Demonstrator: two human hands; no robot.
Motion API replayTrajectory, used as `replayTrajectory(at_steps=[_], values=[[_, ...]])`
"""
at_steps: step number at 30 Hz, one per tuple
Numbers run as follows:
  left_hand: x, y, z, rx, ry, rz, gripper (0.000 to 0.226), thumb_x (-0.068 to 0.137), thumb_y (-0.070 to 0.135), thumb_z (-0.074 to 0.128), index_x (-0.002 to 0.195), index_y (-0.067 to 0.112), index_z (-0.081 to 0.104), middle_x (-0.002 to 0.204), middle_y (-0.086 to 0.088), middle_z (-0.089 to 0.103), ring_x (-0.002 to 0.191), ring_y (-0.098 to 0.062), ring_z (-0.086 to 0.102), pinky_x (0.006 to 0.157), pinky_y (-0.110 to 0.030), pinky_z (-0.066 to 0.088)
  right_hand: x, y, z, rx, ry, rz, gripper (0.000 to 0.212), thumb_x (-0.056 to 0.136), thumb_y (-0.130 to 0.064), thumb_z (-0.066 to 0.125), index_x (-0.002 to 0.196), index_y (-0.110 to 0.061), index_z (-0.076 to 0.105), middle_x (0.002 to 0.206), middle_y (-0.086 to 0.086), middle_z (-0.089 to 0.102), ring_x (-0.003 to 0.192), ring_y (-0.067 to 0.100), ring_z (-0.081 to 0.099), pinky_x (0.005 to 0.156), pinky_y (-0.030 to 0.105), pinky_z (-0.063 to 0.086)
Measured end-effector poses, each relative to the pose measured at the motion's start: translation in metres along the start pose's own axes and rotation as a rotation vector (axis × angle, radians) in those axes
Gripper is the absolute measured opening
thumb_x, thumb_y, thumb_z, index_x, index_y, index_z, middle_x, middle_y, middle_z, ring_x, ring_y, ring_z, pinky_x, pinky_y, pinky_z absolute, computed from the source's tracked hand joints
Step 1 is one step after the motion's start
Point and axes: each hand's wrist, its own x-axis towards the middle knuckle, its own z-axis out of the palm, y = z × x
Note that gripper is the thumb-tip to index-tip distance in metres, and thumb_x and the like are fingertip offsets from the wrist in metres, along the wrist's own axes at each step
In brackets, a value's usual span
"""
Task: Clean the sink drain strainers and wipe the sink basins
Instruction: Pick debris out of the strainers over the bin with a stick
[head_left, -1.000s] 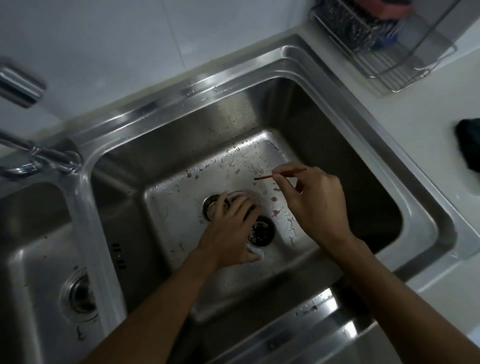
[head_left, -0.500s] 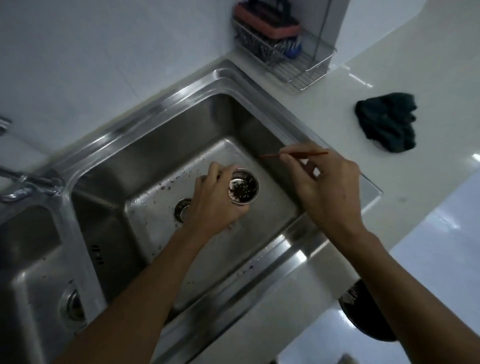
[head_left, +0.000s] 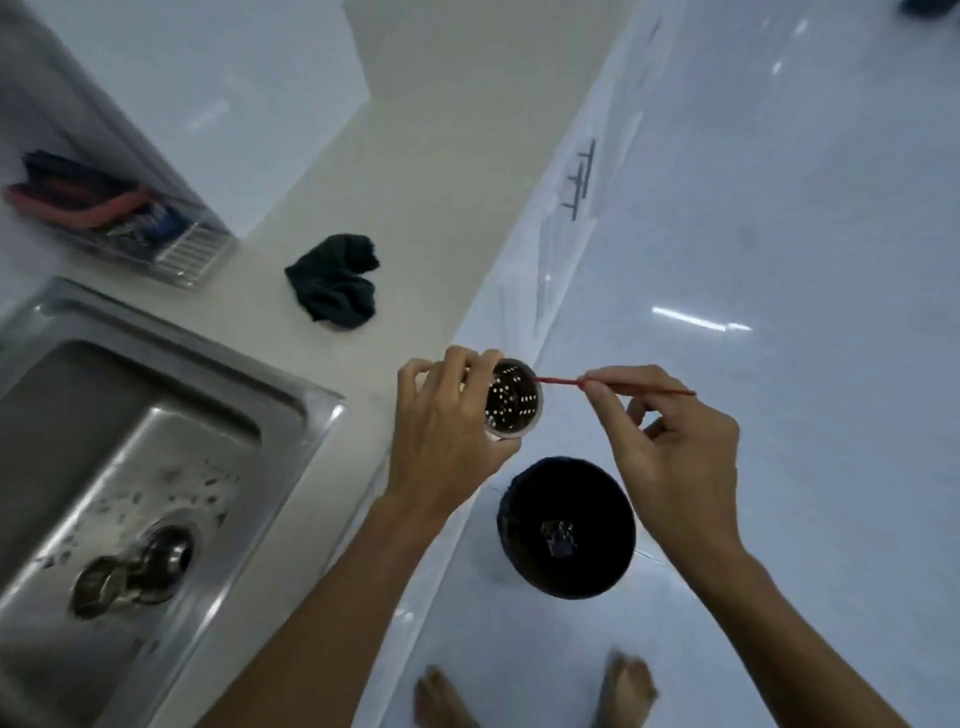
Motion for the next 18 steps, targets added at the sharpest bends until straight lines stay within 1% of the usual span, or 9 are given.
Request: replayTrajectory(at_steps=[3, 5, 6, 9, 12, 13, 15, 17, 18], values=[[-0.017, 0.052, 0.069, -0.169, -0.179, 0.006, 0.062, 0.078, 0.047, 0.074, 0.129, 0.014, 0.062, 0.117, -0.005, 0.061, 0.100, -0.026, 0.064, 0.086, -0.040, 0.054, -0.036, 0.081, -0.023, 0.020, -0.004, 0.214, 0.008, 0.093, -0.025, 0.073, 0.092, -0.032, 0.078, 0.094, -0.020, 0.074, 0.073, 0.012, 0.064, 0.061, 0.016, 0.045], [-0.035, 0.076, 0.121, -0.226, -0.317, 0.010, 0.062, 0.076, 0.037, 0.081, 0.129, 0.012, 0.062, 0.118, -0.007, 0.060, 0.099, -0.027, 0.064, 0.075, -0.041, 0.060, -0.066, 0.139, -0.021, 0.021, -0.006, 0.333, 0.008, 0.093, -0.021, 0.074, 0.093, -0.027, 0.079, 0.094, -0.020, 0.075, 0.079, 0.007, 0.067, 0.069, 0.016, 0.048], [-0.046, 0.083, 0.150, -0.221, -0.383, 0.013, 0.063, 0.075, 0.033, 0.082, 0.130, 0.012, 0.062, 0.119, -0.008, 0.059, 0.100, -0.028, 0.064, 0.072, -0.041, 0.061, -0.081, 0.169, -0.015, 0.004, -0.008, 0.373, 0.008, 0.093, -0.022, 0.073, 0.096, -0.026, 0.079, 0.095, -0.021, 0.075, 0.081, 0.006, 0.068, 0.071, 0.018, 0.051], [-0.078, 0.086, 0.234, -0.172, -0.525, 0.010, 0.069, 0.074, 0.035, 0.086, 0.134, 0.012, 0.061, 0.122, -0.008, 0.061, 0.099, -0.028, 0.064, 0.077, -0.039, 0.059, -0.122, 0.255, 0.018, -0.002, -0.003, 0.451, 0.011, 0.094, -0.029, 0.070, 0.102, -0.027, 0.077, 0.096, -0.021, 0.074, 0.084, 0.004, 0.069, 0.076, 0.021, 0.057], [-0.106, 0.078, 0.302, -0.106, -0.604, 0.063, 0.072, 0.072, 0.038, 0.089, 0.133, 0.010, 0.062, 0.121, -0.012, 0.063, 0.098, -0.031, 0.064, 0.084, -0.042, 0.055, -0.155, 0.324, 0.058, -0.024, -0.064, 0.506, 0.014, 0.095, -0.033, 0.068, 0.105, -0.027, 0.076, 0.098, -0.017, 0.075, 0.084, 0.004, 0.068, 0.081, 0.030, 0.059], [-0.113, 0.074, 0.317, -0.087, -0.629, 0.081, 0.072, 0.072, 0.040, 0.088, 0.133, 0.011, 0.062, 0.122, -0.012, 0.062, 0.099, -0.031, 0.064, 0.085, -0.043, 0.054, -0.164, 0.342, 0.068, -0.044, -0.058, 0.533, 0.014, 0.096, -0.031, 0.068, 0.105, -0.025, 0.076, 0.099, -0.014, 0.076, 0.086, 0.004, 0.068, 0.083, 0.032, 0.059], [-0.123, 0.068, 0.341, -0.050, -0.684, 0.096, 0.072, 0.072, 0.041, 0.087, 0.134, 0.014, 0.060, 0.125, -0.010, 0.060, 0.103, -0.030, 0.063, 0.088, -0.042, 0.051, -0.179, 0.373, 0.083, -0.051, 0.026, 0.616, 0.014, 0.097, -0.028, 0.067, 0.105, -0.022, 0.076, 0.099, -0.010, 0.076, 0.090, 0.007, 0.070, 0.085, 0.034, 0.060], [-0.132, 0.064, 0.359, -0.036, -0.723, 0.093, 0.073, 0.073, 0.041, 0.086, 0.135, 0.016, 0.059, 0.126, -0.008, 0.057, 0.106, -0.030, 0.061, 0.090, -0.042, 0.048, -0.194, 0.391, 0.096, -0.004, 0.075, 0.656, 0.015, 0.096, -0.031, 0.066, 0.105, -0.024, 0.076, 0.098, -0.011, 0.076, 0.090, 0.005, 0.070, 0.086, 0.032, 0.060], [-0.135, 0.062, 0.367, -0.030, -0.733, 0.094, 0.073, 0.073, 0.042, 0.085, 0.136, 0.016, 0.059, 0.126, -0.009, 0.057, 0.107, -0.030, 0.061, 0.092, -0.042, 0.047, -0.201, 0.396, 0.103, 0.018, 0.056, 0.650, 0.018, 0.095, -0.036, 0.066, 0.106, -0.026, 0.076, 0.099, -0.013, 0.076, 0.091, 0.004, 0.070, 0.086, 0.031, 0.061]])
